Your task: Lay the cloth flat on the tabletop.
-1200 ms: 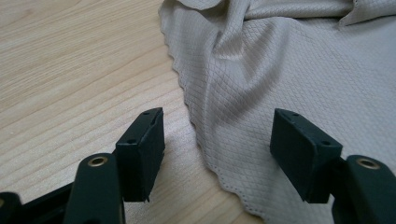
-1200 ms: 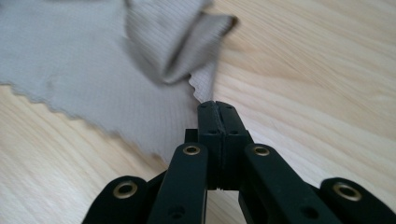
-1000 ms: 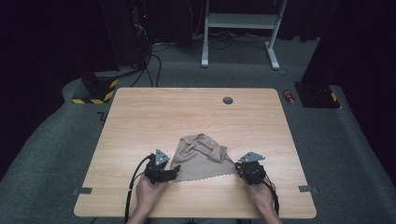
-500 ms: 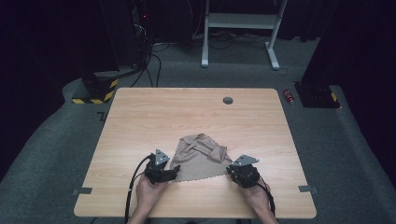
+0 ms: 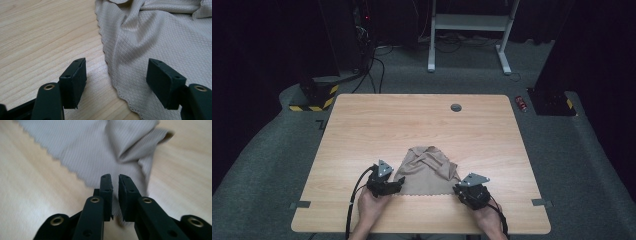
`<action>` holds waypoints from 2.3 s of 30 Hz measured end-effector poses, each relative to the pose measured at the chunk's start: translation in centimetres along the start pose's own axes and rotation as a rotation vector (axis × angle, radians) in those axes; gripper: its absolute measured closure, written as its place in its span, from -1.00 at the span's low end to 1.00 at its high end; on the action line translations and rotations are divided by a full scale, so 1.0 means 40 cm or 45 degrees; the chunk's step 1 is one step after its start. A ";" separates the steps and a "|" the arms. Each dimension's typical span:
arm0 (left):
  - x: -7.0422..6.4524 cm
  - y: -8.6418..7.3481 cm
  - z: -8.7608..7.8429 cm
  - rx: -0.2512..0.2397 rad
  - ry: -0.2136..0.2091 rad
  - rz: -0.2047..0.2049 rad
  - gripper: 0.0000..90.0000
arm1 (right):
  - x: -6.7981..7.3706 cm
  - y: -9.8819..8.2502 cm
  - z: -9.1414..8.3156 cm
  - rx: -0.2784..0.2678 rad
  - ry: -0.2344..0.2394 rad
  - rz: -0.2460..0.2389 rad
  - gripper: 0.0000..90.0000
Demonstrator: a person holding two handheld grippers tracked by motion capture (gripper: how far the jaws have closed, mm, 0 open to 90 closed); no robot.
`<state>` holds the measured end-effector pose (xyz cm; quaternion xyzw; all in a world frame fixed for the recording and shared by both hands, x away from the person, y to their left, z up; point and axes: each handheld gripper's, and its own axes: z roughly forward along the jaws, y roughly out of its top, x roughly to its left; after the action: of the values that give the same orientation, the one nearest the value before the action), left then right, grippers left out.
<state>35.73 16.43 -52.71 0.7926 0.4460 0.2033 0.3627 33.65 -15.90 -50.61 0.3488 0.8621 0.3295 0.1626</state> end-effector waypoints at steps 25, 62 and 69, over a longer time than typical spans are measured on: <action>0.000 0.000 0.000 0.001 0.001 0.000 -0.27 | -0.101 0.171 0.058 0.020 -0.208 0.002 0.93; -0.033 -0.026 -0.030 -0.004 -0.017 0.017 -0.21 | -0.029 -0.001 0.024 0.027 -0.062 0.037 0.60; -0.028 -0.024 -0.042 0.026 -0.068 0.027 -0.14 | -0.027 0.007 0.010 0.018 -0.057 0.009 0.52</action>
<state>33.52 16.47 -52.34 0.8062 0.4298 0.1811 0.3641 34.75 -16.31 -50.66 0.3602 0.8594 0.3159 0.1783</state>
